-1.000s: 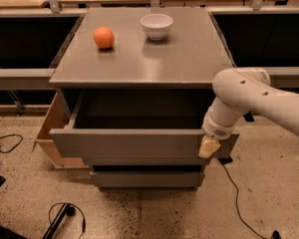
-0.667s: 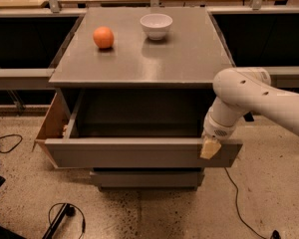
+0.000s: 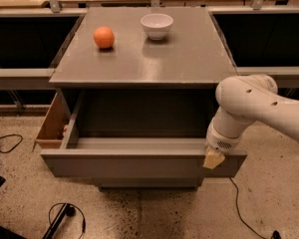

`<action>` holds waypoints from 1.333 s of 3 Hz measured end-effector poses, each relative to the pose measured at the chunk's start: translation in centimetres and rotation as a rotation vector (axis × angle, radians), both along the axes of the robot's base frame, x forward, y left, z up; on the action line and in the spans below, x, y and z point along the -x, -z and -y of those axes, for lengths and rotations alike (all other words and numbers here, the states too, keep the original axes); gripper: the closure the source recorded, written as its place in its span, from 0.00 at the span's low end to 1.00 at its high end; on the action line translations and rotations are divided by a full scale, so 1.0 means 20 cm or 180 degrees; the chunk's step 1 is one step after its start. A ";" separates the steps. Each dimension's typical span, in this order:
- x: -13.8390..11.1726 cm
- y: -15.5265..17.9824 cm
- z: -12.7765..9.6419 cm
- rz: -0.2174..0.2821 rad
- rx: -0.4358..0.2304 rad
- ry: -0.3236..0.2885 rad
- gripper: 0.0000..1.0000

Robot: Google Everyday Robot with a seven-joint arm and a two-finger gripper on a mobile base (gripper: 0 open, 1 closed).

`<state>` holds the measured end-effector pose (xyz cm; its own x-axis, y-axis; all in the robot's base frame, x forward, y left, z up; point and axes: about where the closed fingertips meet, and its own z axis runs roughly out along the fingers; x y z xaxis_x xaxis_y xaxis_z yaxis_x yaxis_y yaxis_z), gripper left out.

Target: Open top drawer

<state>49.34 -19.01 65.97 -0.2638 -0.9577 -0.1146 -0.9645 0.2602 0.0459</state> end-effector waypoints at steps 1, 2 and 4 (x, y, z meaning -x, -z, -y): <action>0.09 0.00 0.01 -0.0064 -0.0003 0.0047 1.00; 0.23 -0.01 0.03 -0.0153 -0.0010 0.0119 1.00; 0.41 -0.02 0.06 -0.0276 -0.0023 0.0215 1.00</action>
Offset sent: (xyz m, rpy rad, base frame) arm -0.4750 -0.0575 0.0703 0.0397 0.4679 -0.3800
